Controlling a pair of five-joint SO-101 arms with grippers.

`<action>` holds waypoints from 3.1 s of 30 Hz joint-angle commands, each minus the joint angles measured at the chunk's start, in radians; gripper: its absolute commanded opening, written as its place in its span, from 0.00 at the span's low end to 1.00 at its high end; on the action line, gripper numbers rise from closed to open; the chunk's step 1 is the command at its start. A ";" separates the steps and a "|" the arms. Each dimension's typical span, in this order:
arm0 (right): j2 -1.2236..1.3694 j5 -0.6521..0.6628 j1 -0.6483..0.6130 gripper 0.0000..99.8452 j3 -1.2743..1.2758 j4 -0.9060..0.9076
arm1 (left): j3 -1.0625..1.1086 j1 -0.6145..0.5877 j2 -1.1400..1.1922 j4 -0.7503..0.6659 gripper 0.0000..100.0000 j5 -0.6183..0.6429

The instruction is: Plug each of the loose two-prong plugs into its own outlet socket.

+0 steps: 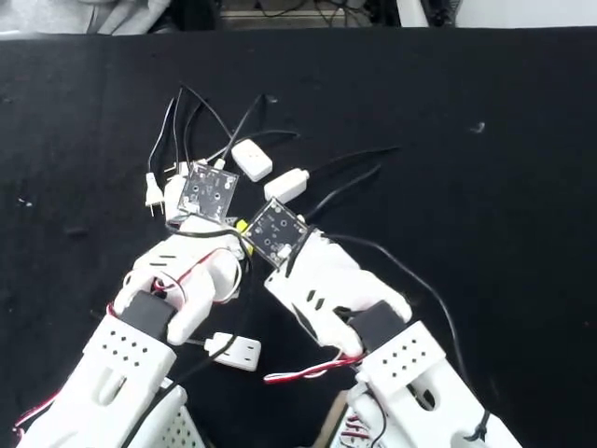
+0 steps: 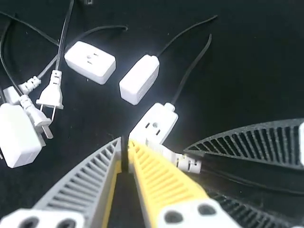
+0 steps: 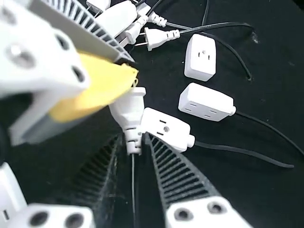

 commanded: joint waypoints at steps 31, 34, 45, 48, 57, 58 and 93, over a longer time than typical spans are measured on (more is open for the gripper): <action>0.053 0.358 -0.247 0.01 -0.475 0.812 | 0.162 -0.892 -0.325 0.500 0.03 -0.479; 0.180 0.394 -0.288 0.01 -0.484 0.824 | 0.255 -0.943 -0.344 0.497 0.03 -0.532; 0.424 0.476 -0.299 0.01 -0.653 0.845 | 0.394 -0.951 -0.423 0.471 0.03 -0.539; 0.538 0.489 -0.328 0.01 -0.705 0.856 | 0.414 -0.951 -0.460 0.473 0.03 -0.537; 0.601 0.496 -0.396 0.01 -0.728 0.856 | 0.446 -0.957 -0.603 0.540 0.03 -0.506; 0.601 0.497 -0.396 0.01 -0.728 0.881 | 0.447 -0.957 -0.618 0.546 0.03 -0.506; 0.176 0.307 -0.169 0.01 -0.417 0.385 | -0.208 -0.604 -0.023 0.608 0.03 -0.336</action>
